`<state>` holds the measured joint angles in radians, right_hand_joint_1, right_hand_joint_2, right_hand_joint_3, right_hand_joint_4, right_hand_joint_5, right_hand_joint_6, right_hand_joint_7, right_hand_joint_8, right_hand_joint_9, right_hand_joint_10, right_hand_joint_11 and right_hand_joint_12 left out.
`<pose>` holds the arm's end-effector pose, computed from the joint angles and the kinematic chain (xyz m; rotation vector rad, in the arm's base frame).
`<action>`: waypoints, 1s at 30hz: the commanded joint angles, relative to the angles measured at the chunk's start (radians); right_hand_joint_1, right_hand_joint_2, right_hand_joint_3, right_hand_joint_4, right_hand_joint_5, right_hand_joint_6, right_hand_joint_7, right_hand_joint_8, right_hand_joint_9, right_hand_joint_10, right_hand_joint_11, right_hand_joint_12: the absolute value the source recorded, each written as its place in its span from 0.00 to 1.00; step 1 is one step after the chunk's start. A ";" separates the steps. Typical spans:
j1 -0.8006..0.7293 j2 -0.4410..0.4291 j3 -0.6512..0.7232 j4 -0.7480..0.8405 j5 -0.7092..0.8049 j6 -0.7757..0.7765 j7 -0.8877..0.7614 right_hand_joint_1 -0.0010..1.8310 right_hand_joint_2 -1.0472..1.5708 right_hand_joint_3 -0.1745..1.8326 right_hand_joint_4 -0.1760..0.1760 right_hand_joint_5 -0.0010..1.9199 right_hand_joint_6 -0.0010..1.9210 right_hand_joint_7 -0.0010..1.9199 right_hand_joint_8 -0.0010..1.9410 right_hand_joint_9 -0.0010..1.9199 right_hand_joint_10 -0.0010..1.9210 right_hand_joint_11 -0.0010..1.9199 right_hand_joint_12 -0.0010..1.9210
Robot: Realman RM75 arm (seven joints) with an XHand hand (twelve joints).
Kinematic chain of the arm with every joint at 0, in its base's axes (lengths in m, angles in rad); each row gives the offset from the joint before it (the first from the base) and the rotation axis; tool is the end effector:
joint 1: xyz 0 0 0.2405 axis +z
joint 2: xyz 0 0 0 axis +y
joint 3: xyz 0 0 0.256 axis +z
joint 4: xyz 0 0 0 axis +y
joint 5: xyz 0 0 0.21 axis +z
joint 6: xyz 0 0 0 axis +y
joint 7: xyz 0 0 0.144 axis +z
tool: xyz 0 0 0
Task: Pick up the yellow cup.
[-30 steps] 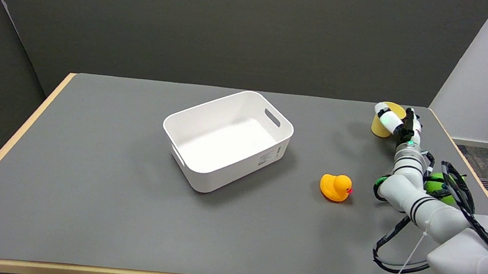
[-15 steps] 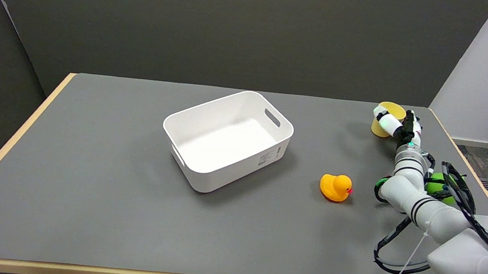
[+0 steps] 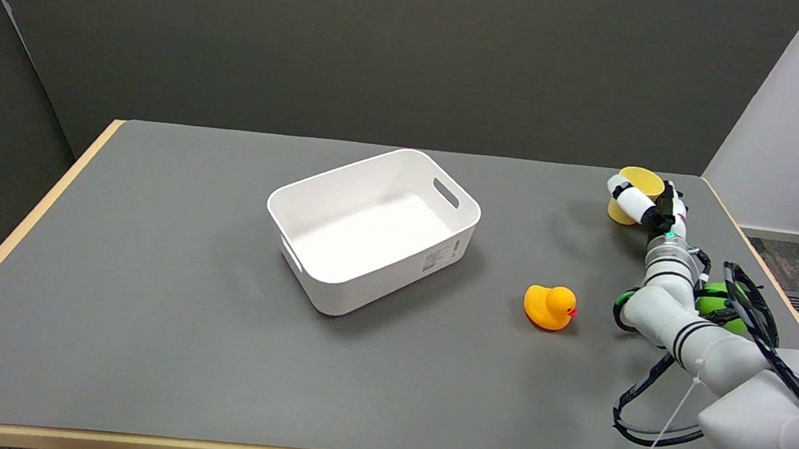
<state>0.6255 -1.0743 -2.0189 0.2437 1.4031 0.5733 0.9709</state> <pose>-0.3295 -0.3820 0.5397 0.5634 -0.6614 1.2649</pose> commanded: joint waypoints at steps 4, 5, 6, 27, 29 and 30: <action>0.015 -0.003 0.002 -0.018 -0.039 -0.006 -0.001 0.47 0.65 0.45 0.33 0.00 0.00 0.00 0.00 0.00 0.00 0.00 0.00; 0.014 -0.003 0.005 -0.018 -0.039 -0.005 -0.001 0.47 0.65 0.46 0.33 0.00 0.00 0.00 0.00 0.00 0.00 0.00 0.00; 0.014 -0.003 0.006 -0.018 -0.039 -0.004 -0.001 0.48 0.65 0.46 0.34 0.00 0.00 0.00 0.00 0.00 0.00 0.00 0.00; 0.010 -0.003 0.043 -0.022 -0.022 0.020 -0.001 0.60 0.79 0.50 0.46 0.06 0.65 0.17 0.45 0.16 0.42 0.06 0.57; 0.009 -0.003 0.046 -0.022 -0.021 0.021 -0.001 0.60 0.82 0.40 0.38 0.11 0.77 0.21 0.57 0.17 0.47 0.08 0.62; 0.009 -0.003 0.046 -0.022 -0.018 0.022 -0.001 0.59 0.87 0.26 0.27 0.16 0.90 0.27 0.68 0.18 0.50 0.10 0.65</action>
<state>0.6375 -1.0768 -1.9970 0.2257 1.3760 0.5742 0.9700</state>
